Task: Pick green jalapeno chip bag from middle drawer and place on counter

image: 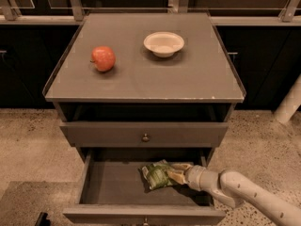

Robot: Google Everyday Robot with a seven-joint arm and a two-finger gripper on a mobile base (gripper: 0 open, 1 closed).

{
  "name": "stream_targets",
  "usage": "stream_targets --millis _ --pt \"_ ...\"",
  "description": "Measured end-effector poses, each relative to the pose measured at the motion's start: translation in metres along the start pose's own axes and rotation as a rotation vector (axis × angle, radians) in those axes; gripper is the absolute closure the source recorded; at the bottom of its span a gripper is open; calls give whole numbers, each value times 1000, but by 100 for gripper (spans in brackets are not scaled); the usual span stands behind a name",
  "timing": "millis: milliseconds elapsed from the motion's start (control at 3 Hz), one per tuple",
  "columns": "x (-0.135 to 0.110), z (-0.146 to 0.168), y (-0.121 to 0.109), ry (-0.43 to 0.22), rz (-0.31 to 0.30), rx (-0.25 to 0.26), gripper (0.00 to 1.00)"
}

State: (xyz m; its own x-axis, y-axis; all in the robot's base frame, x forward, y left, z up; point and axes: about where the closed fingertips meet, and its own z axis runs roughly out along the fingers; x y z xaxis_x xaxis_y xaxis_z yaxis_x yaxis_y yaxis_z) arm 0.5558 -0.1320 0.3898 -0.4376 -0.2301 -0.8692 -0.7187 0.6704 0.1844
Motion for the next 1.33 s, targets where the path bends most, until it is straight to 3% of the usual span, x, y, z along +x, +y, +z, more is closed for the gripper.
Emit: stream_targets --millis 333,667,1000,1333 --pt "-10 -4 8 10 -24 -26 100" --pt "-38 -44 34 16 -38 -54 100" --pt "-63 -107 72 23 -16 -77 100" --pt "-107 -178 101 -9 -51 -76 100"
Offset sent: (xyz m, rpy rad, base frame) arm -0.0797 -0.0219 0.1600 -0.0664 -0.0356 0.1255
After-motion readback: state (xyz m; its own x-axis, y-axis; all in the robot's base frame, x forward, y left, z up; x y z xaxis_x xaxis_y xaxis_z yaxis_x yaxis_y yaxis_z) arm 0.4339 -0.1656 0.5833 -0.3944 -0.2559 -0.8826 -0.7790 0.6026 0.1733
